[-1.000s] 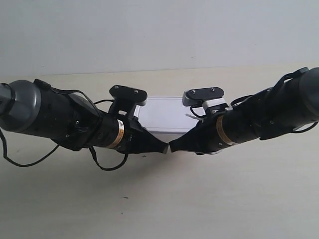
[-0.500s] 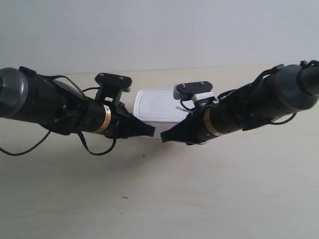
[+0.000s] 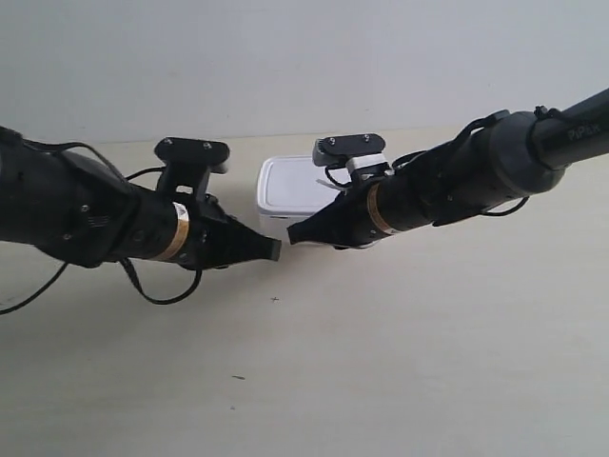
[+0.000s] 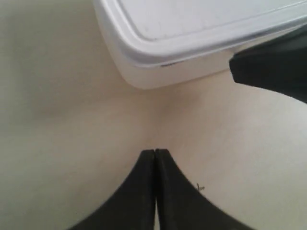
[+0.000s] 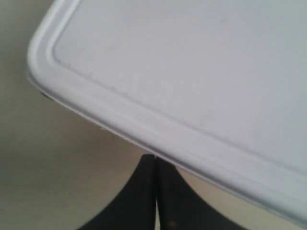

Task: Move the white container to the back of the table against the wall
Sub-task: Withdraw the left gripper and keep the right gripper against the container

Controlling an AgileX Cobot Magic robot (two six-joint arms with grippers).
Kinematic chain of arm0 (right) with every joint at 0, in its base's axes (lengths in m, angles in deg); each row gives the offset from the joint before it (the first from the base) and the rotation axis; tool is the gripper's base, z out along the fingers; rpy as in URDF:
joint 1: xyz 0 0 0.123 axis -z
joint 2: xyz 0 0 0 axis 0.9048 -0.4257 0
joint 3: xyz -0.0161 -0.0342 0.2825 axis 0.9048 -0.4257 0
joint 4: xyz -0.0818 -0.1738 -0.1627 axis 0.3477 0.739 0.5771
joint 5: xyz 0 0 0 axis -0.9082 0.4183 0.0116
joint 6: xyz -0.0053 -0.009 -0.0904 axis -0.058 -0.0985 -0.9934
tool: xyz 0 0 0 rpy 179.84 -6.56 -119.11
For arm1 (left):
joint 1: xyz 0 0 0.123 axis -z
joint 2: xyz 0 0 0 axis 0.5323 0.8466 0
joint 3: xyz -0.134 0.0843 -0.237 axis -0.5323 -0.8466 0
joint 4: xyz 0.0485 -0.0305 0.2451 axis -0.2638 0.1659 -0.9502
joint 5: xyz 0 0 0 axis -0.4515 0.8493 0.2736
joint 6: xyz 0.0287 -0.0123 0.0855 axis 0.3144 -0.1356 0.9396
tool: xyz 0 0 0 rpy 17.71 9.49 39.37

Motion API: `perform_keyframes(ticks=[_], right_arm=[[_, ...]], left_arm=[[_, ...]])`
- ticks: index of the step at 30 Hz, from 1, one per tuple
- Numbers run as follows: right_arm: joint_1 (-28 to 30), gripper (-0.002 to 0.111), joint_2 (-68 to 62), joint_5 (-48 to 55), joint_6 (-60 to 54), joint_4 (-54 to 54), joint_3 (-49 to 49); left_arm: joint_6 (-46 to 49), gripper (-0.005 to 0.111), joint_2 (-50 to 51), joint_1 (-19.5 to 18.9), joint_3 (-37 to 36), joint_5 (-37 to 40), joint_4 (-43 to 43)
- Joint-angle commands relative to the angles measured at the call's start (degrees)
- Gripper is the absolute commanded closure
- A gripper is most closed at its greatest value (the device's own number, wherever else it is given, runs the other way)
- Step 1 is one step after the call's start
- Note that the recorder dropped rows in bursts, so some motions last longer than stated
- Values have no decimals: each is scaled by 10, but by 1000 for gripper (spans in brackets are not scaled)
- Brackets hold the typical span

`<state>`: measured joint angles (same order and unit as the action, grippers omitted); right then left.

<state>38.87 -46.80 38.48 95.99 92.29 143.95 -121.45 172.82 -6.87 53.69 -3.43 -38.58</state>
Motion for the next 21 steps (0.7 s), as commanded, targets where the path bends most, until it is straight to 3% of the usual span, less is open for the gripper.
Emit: perform_keyframes(ticks=[1,10,18,21], right_arm=[[-1,108,-14,10,-4,5,28],[-1,108,-42,50,-22,68,67],[-1,108,-47,79,-32,68,93],[-1,108,-47,101,-46,68,93]], left_arm=[[-28,107,-106,0,-84,-4,0],[-43,107,-388,0,-275,-103,0],[-50,107,-610,0,-378,-154,31],[-57,107,-672,0,-403,-210,34]])
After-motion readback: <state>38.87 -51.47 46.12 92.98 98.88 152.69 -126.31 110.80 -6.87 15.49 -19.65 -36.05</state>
